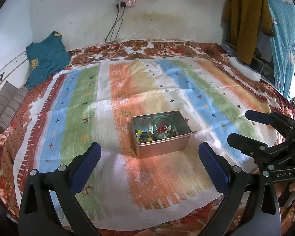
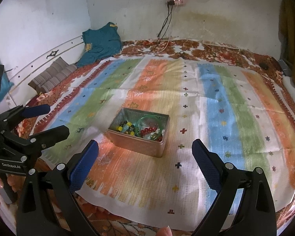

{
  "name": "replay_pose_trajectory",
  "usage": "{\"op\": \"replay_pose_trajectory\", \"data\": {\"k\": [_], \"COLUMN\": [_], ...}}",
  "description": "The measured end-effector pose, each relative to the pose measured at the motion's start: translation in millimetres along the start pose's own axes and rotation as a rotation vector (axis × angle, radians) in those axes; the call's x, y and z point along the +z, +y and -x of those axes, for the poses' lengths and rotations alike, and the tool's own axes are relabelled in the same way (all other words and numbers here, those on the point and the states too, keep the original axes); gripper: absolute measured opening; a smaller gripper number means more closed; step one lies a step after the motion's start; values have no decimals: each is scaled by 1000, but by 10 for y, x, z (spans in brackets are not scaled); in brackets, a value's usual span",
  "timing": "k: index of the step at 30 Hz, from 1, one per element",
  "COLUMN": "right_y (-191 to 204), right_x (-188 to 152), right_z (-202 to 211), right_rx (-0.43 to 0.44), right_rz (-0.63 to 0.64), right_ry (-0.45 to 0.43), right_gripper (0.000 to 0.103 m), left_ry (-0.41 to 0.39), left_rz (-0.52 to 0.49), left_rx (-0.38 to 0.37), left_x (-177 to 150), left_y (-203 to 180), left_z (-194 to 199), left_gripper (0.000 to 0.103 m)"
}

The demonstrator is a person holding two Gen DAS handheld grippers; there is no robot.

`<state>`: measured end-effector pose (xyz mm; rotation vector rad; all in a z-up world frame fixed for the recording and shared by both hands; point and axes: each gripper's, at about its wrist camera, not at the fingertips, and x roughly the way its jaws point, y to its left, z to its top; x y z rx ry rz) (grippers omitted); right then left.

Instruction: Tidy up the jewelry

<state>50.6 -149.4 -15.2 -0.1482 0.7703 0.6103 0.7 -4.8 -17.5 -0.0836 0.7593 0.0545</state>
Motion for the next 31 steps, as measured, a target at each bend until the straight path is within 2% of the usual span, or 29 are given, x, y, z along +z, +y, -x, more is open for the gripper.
{"op": "replay_pose_trajectory", "data": {"k": [31], "right_y": [29], "right_x": [-21], "right_z": [37], "right_rx": [-1], "right_rz": [29], "right_ry": [-20], "right_gripper": [97], "left_ry": [-81], "left_rz": [-18], "left_rx": [1], "left_x": [-14], "left_y": [-36], "left_z": [153], "left_gripper": [97]}}
